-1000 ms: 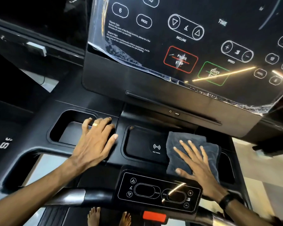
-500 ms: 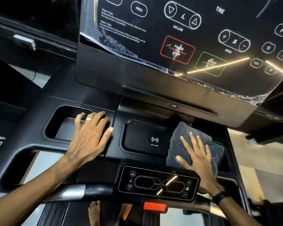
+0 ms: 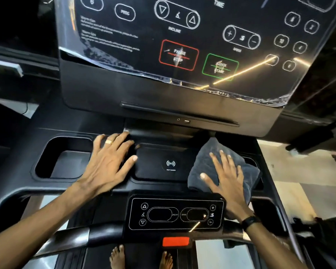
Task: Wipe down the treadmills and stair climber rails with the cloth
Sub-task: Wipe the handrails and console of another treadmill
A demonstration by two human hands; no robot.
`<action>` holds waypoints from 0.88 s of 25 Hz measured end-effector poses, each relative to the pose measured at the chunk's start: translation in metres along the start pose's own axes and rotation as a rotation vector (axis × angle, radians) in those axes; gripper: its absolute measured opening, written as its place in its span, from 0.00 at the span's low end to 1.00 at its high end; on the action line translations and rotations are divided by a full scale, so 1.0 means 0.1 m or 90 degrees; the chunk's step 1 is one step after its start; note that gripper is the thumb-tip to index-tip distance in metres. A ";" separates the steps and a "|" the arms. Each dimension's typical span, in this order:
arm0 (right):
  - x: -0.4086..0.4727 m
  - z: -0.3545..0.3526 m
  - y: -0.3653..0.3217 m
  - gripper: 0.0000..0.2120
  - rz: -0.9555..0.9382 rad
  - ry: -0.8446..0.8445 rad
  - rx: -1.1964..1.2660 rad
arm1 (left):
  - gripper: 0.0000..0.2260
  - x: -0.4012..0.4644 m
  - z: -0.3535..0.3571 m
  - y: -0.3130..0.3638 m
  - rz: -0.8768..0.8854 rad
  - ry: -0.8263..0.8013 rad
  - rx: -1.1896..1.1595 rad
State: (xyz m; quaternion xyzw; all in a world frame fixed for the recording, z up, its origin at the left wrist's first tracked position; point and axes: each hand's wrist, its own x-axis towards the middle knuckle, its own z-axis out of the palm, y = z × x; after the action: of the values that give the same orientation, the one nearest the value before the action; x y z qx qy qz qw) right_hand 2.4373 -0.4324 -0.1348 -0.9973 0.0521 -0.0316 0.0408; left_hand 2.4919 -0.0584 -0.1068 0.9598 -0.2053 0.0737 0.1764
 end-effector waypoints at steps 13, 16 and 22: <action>0.69 -0.09 0.31 0.37 -0.007 0.004 0.028 | 0.16 0.94 0.32 0.89 0.314 0.021 0.054; 0.95 -0.17 0.42 0.31 -0.035 0.025 -0.027 | 0.15 1.10 0.45 1.21 0.390 0.006 0.073; 1.45 -0.26 0.80 0.24 -0.167 -0.035 0.077 | 0.16 1.46 0.83 1.92 0.420 0.022 0.079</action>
State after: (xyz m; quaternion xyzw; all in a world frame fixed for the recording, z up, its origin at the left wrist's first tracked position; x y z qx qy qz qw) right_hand 2.5710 -0.5290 -0.1074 -0.9917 -0.0821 -0.0126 0.0979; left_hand 2.5487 -0.3064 -0.0933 0.8490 -0.4974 0.1555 0.0874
